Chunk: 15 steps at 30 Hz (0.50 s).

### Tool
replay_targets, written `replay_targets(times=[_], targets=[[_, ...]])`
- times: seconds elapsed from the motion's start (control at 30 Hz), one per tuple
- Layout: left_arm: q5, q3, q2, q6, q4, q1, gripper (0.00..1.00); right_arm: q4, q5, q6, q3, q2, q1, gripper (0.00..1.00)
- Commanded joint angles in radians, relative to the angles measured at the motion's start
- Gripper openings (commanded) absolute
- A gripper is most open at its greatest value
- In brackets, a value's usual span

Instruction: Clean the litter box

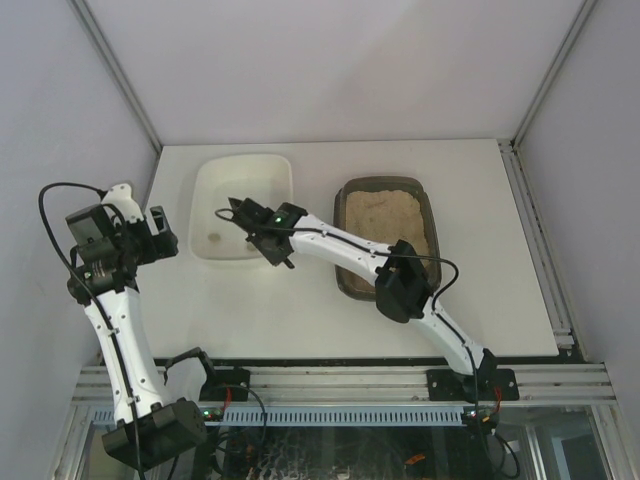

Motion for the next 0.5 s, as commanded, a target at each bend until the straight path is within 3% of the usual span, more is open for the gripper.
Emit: replay_targets(times=[0.0,0.3,0.37,0.47], targets=[[0.003,-0.014,-0.009,-0.036,0.046,0.006,0.87,-0.05,0.34,-0.114,0.057,0.008,0.027,0.0],[0.046,-0.01,0.0,-0.029,0.035,0.006,0.88,0.035,0.393,-0.116,0.005,-0.082,0.031,0.0],[0.095,0.005,0.01,-0.022,0.017,0.004,0.88,0.102,0.319,-0.082,-0.06,-0.171,0.021,0.0],[0.17,0.049,0.043,-0.044,-0.017,-0.004,0.88,0.244,0.093,-0.001,-0.242,-0.359,-0.038,0.0]])
